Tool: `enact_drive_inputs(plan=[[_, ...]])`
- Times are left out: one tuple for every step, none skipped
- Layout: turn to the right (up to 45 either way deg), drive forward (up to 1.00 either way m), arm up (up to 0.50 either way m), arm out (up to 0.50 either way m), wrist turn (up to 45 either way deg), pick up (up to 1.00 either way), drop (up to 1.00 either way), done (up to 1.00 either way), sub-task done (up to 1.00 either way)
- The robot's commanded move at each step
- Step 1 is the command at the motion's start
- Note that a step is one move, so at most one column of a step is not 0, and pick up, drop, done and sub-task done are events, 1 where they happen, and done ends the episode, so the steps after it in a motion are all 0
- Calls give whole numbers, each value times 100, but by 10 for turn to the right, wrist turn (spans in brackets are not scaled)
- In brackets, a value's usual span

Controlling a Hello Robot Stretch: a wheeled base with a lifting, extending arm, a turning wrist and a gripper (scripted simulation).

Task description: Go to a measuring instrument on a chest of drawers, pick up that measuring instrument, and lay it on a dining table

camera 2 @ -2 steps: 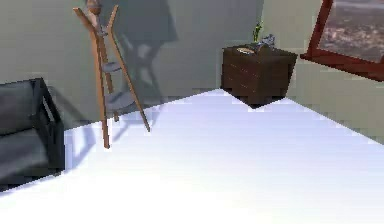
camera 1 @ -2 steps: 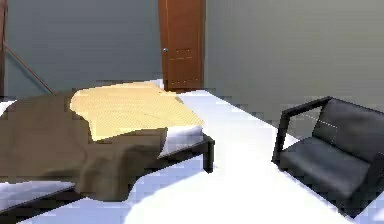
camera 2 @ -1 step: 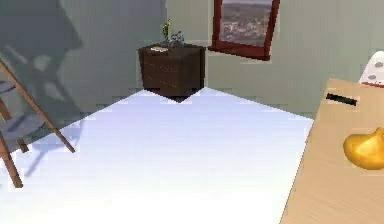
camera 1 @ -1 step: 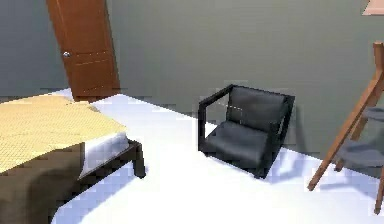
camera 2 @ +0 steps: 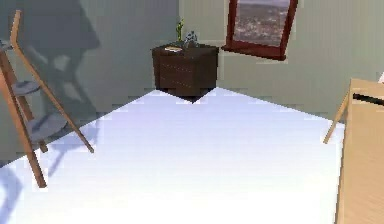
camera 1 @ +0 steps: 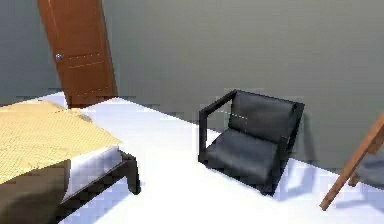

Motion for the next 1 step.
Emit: enact_drive_inputs(plan=[[450, 0, 0, 0, 0, 0, 0, 0, 0]])
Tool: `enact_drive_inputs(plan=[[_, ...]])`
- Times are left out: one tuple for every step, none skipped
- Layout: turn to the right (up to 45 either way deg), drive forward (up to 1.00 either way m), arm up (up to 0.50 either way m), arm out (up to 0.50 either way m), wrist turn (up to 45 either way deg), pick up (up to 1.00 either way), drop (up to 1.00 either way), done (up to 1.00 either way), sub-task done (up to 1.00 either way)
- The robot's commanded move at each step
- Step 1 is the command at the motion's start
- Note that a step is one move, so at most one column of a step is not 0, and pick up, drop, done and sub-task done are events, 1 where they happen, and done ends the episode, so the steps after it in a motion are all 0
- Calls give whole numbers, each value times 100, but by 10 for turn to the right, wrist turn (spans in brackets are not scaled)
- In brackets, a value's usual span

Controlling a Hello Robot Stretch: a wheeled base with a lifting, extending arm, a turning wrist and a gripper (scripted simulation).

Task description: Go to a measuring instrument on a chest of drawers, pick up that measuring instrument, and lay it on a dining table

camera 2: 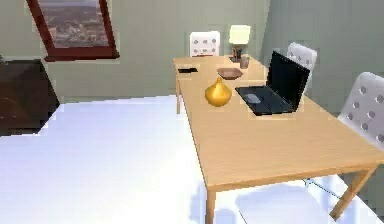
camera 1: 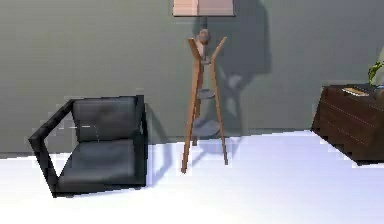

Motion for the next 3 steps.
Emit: enact_drive_inputs(plan=[[360, 0, 0, 0, 0, 0, 0, 0, 0], [0, 100, 0, 0, 0, 0, 0, 0, 0], [60, 0, 0, 0, 0, 0, 0, 0, 0]])
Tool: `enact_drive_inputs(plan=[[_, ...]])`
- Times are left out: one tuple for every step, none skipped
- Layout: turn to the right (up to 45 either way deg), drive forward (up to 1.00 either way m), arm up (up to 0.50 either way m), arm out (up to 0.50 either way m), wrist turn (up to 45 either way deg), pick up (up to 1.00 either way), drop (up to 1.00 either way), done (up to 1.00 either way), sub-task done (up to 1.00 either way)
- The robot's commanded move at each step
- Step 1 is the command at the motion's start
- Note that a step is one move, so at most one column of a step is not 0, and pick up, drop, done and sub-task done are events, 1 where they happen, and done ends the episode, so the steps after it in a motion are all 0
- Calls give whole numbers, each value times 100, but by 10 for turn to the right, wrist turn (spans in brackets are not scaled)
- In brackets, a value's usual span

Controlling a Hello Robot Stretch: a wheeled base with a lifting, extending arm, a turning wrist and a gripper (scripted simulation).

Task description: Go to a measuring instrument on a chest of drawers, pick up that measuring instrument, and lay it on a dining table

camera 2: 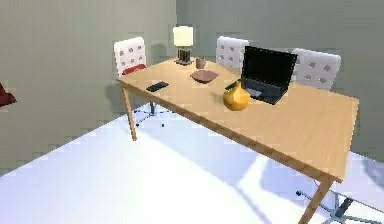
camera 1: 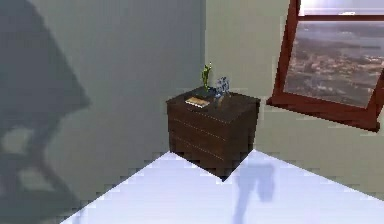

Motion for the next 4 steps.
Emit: enact_drive_inputs(plan=[[0, 75, 0, 0, 0, 0, 0, 0, 0], [390, 0, 0, 0, 0, 0, 0, 0, 0], [0, 15, 0, 0, 0, 0, 0, 0, 0], [-450, 0, 0, 0, 0, 0, 0, 0, 0]])
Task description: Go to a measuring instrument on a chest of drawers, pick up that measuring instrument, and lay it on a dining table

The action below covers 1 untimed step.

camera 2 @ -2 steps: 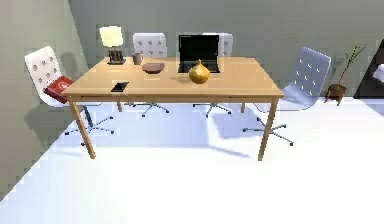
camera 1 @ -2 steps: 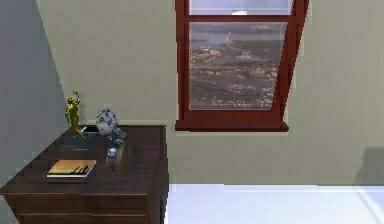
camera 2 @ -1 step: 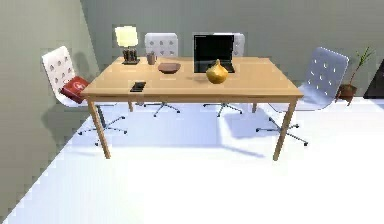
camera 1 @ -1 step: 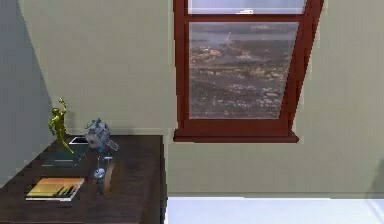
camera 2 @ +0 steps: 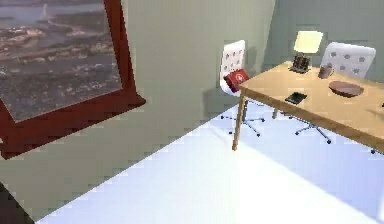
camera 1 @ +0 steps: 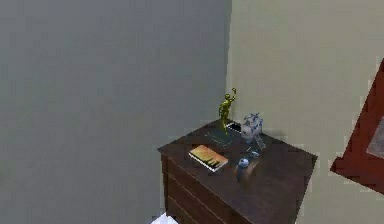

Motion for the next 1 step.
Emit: enact_drive_inputs(plan=[[-450, 0, 0, 0, 0, 0, 0, 0, 0]])
